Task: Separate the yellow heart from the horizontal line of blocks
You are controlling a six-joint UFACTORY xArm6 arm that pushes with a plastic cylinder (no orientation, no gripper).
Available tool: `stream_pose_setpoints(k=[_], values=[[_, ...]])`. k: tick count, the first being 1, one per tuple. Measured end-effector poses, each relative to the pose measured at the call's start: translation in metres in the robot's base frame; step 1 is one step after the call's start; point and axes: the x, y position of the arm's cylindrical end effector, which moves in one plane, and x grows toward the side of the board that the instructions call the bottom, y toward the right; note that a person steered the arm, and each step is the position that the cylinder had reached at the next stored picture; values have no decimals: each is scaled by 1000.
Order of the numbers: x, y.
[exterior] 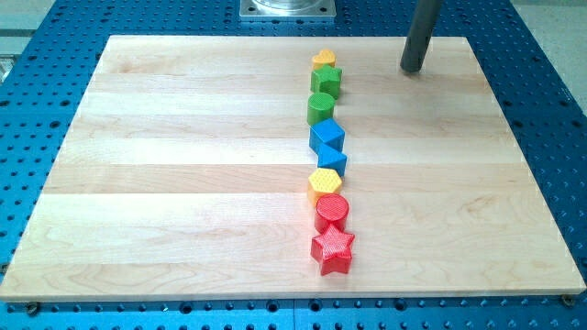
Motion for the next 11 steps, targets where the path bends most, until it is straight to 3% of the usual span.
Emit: stream_pose_setpoints(k=[1,3,5,6,7,9,11], values=[[-4,0],[36,-11],[48,-79],[42,-45],[18,-57],[0,-178],[-30,-192]])
